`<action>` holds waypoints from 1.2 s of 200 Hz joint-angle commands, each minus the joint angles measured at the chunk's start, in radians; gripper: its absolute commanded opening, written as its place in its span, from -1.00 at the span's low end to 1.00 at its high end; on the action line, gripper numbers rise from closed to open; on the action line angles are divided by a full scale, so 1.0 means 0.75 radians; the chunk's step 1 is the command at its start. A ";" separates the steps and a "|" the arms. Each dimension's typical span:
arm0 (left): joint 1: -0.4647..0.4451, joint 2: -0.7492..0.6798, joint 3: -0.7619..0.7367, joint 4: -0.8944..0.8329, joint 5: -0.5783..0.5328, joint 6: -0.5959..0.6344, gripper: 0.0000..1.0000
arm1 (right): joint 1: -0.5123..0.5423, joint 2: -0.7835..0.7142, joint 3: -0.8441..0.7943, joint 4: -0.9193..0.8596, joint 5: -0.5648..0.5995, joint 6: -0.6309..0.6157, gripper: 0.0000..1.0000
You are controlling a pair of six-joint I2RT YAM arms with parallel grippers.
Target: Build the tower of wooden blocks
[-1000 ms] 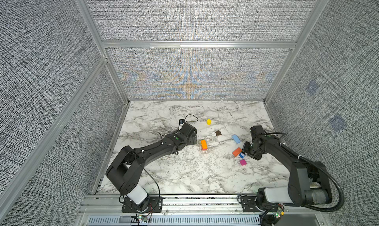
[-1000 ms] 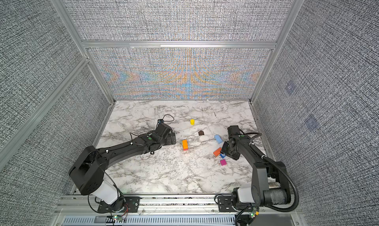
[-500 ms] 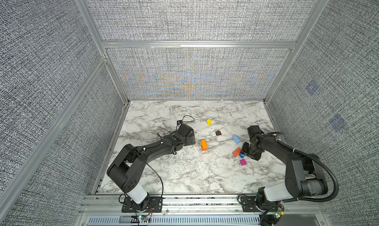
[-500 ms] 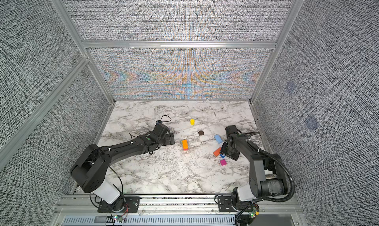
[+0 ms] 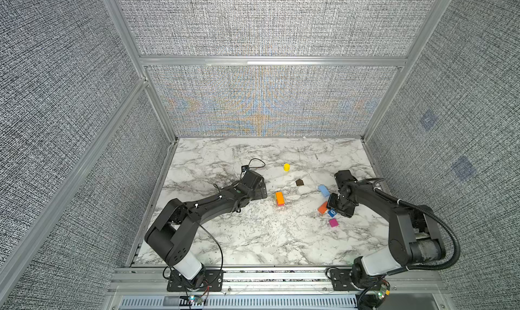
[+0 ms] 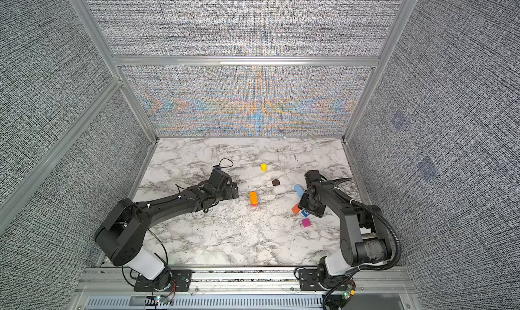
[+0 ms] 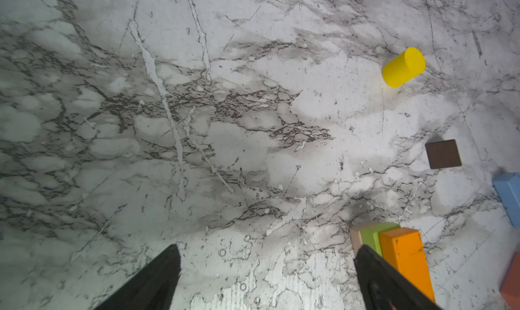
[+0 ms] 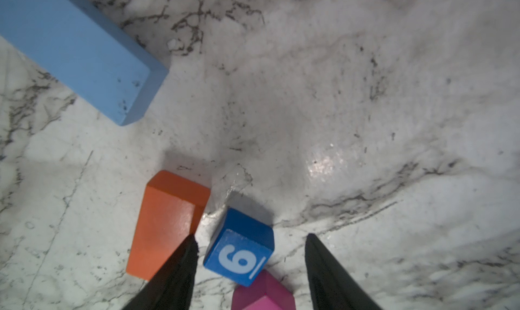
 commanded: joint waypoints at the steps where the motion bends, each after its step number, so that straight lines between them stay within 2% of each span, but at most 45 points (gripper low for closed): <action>1: 0.003 0.001 0.003 0.015 0.004 -0.002 0.97 | 0.004 -0.002 -0.011 -0.008 0.016 0.013 0.19; 32: 0.003 -0.002 0.004 0.012 0.004 -0.008 0.97 | 0.005 0.023 -0.027 0.017 0.001 0.026 0.13; 108: 0.005 -0.001 0.002 0.004 0.002 -0.013 0.97 | 0.007 0.033 -0.019 0.024 0.000 0.010 -0.38; 145: 0.007 -0.043 -0.022 0.031 0.025 -0.012 0.97 | 0.007 0.038 0.001 0.022 -0.018 0.002 -0.49; 170: 0.010 -0.101 -0.064 0.088 0.058 -0.050 0.76 | 0.007 0.004 0.039 0.019 -0.083 -0.002 -0.50; 199: 0.011 -0.229 -0.209 0.327 0.125 -0.055 0.76 | 0.022 -0.074 0.092 0.034 -0.193 0.019 -0.50; 240: 0.011 -0.388 -0.404 0.675 0.309 0.086 0.83 | 0.052 -0.150 0.253 0.014 -0.308 -0.008 -0.49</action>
